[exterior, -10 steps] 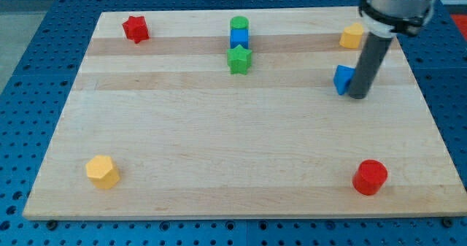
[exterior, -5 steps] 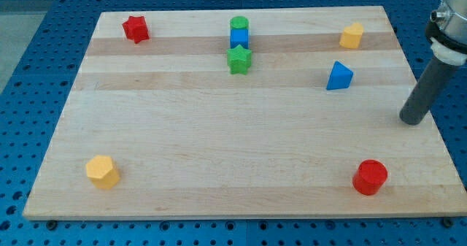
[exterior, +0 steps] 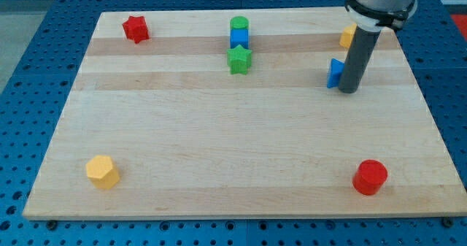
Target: Move the blue triangle below to the green star
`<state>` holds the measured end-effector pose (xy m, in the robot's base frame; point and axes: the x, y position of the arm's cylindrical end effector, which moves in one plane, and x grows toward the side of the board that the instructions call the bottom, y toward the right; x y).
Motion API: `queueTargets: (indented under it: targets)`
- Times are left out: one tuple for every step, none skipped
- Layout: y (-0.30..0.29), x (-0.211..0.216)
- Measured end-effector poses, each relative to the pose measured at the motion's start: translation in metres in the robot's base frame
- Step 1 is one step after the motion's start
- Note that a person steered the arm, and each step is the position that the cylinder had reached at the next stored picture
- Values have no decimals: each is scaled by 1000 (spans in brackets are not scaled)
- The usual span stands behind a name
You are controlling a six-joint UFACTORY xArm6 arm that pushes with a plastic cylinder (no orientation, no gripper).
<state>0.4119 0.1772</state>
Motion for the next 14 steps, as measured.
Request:
queueTargets:
  targets:
    - [21,-1]
    - [25,-29]
    - [17,-44]
    - [6,-43]
    - [-12,-22]
    - [-37,12]
    - [-73,41]
    - [-84,53]
    - [-66,81]
    - [-75,85]
    - [-91,80]
    - [-104,56]
    - [-113,16]
    - [-127,0]
